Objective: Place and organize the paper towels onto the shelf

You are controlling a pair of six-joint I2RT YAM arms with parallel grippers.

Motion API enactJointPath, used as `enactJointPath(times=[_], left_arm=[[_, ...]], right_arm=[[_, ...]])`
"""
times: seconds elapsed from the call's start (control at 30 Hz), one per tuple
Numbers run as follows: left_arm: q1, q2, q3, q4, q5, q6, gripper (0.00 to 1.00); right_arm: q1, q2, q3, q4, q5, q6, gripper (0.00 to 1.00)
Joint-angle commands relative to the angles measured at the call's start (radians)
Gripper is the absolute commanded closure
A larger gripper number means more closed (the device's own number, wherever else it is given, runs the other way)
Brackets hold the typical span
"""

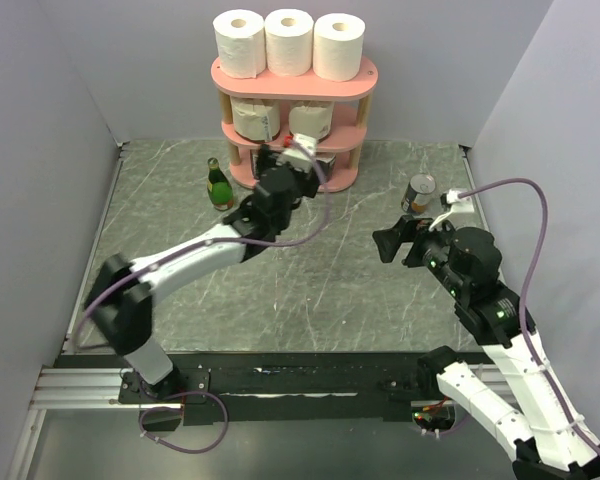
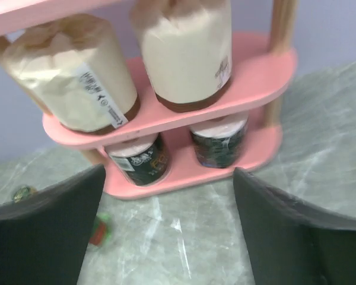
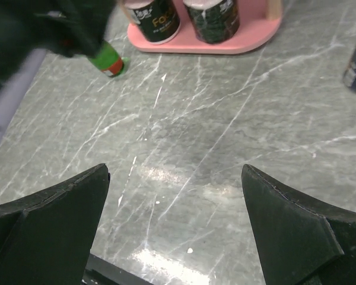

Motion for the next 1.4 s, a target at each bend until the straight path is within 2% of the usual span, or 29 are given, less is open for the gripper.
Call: enactJointPath(times=[0.0,0.17,0.33,0.43,0.63,0.77,1.37], left_arm=[[0.012,-0.227,-0.084,-0.098,0.131,-0.233,0.03],[0.012,-0.464,-0.185,-0.154,0.235,-0.293,0.04],[0.012,-0.607,-0.241,-0.262,0.238,-0.363,0.04],[0.010,-0.684,-0.276,-0.299,0.298,-0.401,0.04],[0.010,-0.854,-0.414,-0.241,0.387,-0.443,0.04],[0.006,-0.904,-0.455,-0.196,0.465,-0.432,0.04],[0.004,-0.887,-0.446,-0.230,0.419,-0.398,0.04]], right_arm=[[0.001,-0.026,0.091,-0.062,0.088,0.015,0.00],[0.002,-0.022,0.106,-0.084,0.141,0.081,0.00],[0.002,-0.025,0.093,-0.078,0.118,0.138,0.00],[0.002,-0.051,0.060,-0.039,0.080,0.152,0.00],[0.002,-0.072,0.019,0.014,0.059,0.161,0.00],[0.001,-0.055,0.004,0.040,0.026,0.164,0.00],[0.002,-0.019,-0.009,0.071,0.003,0.160,0.00]])
